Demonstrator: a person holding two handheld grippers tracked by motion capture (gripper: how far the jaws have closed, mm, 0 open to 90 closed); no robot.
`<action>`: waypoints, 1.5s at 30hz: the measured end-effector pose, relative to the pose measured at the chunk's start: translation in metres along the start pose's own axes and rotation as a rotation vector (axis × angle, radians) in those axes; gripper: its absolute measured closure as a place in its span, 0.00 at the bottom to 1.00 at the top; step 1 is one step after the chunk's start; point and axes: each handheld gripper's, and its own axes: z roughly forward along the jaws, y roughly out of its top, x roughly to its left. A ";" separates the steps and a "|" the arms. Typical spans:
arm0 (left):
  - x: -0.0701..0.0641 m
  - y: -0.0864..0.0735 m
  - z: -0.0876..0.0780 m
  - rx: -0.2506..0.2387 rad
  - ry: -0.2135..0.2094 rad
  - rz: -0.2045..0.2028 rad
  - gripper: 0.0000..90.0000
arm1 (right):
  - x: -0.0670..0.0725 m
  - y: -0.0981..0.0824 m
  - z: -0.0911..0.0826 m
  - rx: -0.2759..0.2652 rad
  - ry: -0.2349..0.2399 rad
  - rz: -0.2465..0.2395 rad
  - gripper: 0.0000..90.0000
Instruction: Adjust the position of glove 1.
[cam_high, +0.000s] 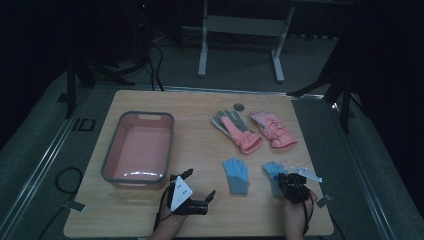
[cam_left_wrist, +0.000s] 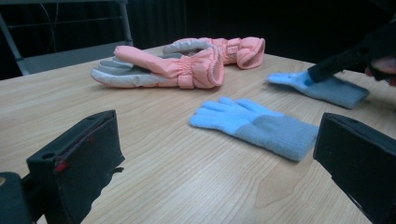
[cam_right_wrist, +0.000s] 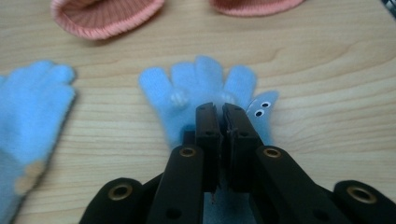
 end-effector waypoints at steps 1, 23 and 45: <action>0.000 0.000 0.000 0.001 -0.001 0.001 0.01 | 0.000 -0.002 0.003 0.010 0.000 -0.004 0.94; 0.000 0.000 0.001 0.002 -0.014 0.002 0.01 | -0.042 0.055 -0.017 0.011 0.445 -0.610 0.67; -0.003 0.000 0.001 -0.003 0.003 0.025 0.01 | -0.044 0.006 0.012 0.047 0.403 -0.537 0.92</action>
